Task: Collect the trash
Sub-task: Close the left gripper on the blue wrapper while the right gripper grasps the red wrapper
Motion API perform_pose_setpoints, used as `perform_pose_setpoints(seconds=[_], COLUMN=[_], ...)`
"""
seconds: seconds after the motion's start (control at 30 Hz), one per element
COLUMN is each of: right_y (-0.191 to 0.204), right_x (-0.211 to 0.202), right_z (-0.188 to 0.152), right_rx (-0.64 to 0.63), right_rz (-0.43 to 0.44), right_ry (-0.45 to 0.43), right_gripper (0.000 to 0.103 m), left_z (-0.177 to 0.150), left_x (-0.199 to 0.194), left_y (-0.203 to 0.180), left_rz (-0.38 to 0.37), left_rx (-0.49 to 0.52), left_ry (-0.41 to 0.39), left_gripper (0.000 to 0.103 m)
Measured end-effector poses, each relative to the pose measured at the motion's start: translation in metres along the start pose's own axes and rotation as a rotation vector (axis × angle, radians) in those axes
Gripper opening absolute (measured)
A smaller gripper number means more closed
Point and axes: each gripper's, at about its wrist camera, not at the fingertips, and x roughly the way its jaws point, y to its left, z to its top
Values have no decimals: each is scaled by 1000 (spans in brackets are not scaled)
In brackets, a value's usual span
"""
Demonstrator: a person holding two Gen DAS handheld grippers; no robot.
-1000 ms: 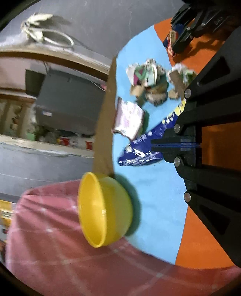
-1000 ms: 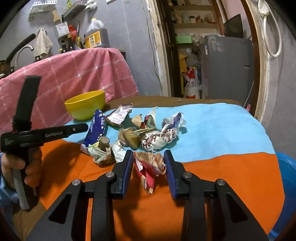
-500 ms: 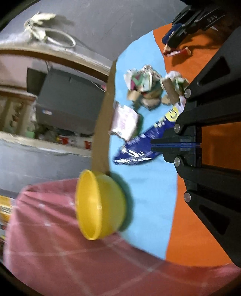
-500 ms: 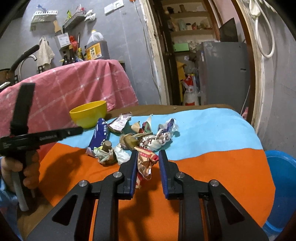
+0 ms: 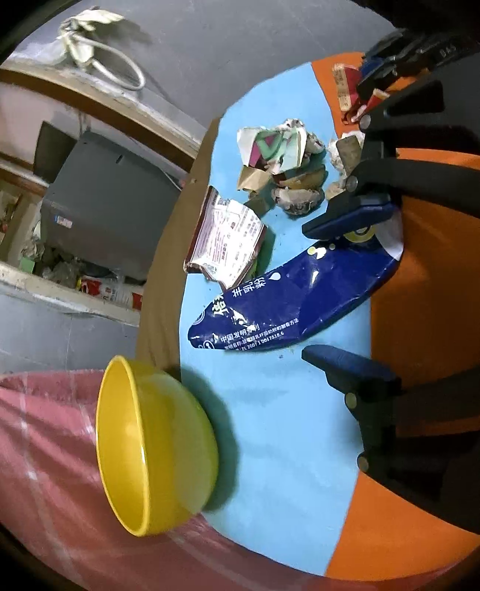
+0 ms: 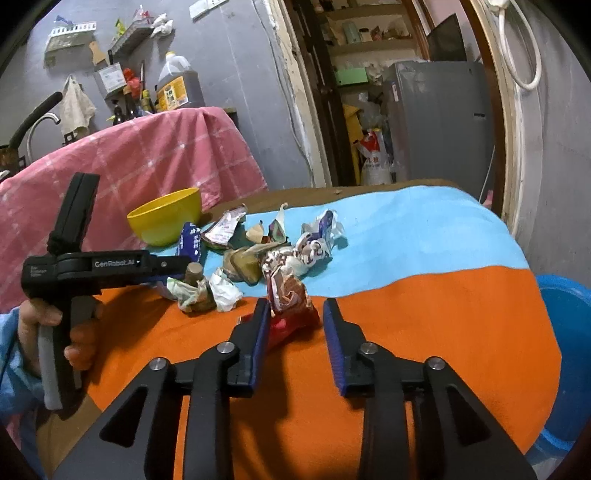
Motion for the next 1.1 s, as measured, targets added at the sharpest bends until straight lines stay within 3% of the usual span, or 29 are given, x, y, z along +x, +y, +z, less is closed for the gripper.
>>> perform_pose_setpoints(seconds=[0.1,0.23,0.4,0.5,0.6,0.7,0.9,1.1], right_y=[0,4,12,14,14,10,0,-8], right_x=[-1,1,10,14,15,13,-8,-17], right_z=[-2,-2,0,0,-1,-2,1,6], right_rx=[-7,-29,-68,-77,-74,-54,-1,27], right_rz=[9,20,18,27,57,76,94,117], right_ry=[1,7,40,51,62,59,-19,-33], right_gripper=[34,43,52,51,24,13,10,11], left_z=[0,0,0,-2,-5,-7,-12,-11], left_x=[2,6,6,-1,-12,-31,-67,-73], left_y=[0,2,1,-4,-12,-19,-44,-67], left_rz=[13,10,-45,-68,-70,-58,-43,-35], left_rx=[8,-12,-25,-19,1,26,105,121], left_ry=[1,1,8,-16,-55,-120,-237,-257], left_gripper=[51,19,1,0,0,0,0,0])
